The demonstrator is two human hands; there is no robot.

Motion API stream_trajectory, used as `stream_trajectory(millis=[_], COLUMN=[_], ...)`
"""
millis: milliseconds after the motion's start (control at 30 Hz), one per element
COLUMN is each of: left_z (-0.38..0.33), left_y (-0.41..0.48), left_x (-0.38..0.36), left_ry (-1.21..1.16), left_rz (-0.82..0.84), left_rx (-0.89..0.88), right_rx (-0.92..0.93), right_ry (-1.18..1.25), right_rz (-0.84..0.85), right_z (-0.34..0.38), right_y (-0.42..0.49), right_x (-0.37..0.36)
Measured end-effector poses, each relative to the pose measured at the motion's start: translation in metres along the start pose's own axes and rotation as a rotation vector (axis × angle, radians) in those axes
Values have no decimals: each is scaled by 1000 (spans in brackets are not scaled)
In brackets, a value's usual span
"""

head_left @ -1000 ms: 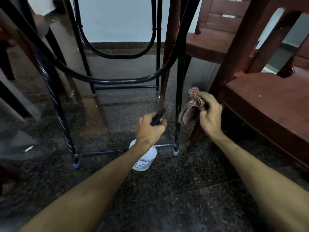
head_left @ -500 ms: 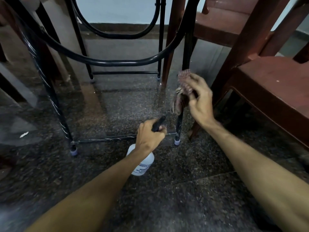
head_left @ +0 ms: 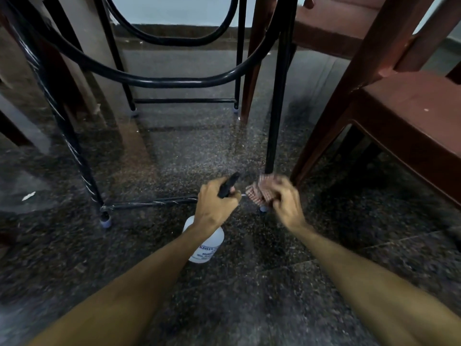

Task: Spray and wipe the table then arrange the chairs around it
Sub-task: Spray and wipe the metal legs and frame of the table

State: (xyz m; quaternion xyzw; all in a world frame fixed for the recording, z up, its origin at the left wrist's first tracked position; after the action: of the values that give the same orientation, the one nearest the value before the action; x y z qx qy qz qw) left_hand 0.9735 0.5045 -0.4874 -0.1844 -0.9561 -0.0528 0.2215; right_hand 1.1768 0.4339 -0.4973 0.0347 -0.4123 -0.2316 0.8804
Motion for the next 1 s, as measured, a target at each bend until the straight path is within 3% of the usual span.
stream_trajectory(millis=[67,167,333,533,733,800,1000], left_z=[0,2,11,25,32,32,31], left_y=[-3,-7,-16,-22,-23,-24,-22], left_x=[-3,-9,-31,-47,-54,-53,-52], left_ry=[-20,23,57,110,135,114,92], left_rz=[17,34,70,110,146,110,75], left_rx=[11,13,72,168,151,138,138], right_rx=[-46,-136,-163,-445,-324,-220,-179], right_ry=[57,124,143,83,72,41,6], right_rz=[-29,-245,-273,79,-225,-231,-274], right_z=[-24,-44,-35,-77,-69,-56,-43], right_y=[-17,-16,-4,-42,-42,-37,-42], right_x=[6,37,34,-40,10,10,9])
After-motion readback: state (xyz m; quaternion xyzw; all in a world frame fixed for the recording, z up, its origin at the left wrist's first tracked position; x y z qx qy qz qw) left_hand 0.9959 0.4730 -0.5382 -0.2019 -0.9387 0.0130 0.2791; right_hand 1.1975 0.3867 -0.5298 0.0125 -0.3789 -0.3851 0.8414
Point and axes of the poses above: each hand's wrist, its own y-axis towards the middle knuckle, its own x-axis out of the back of the hand, z = x × y, the point moved 9 cm from there along y, towards the middle knuckle, and after that the axes turned 4 degrees about -x, right-handed, at the moved point
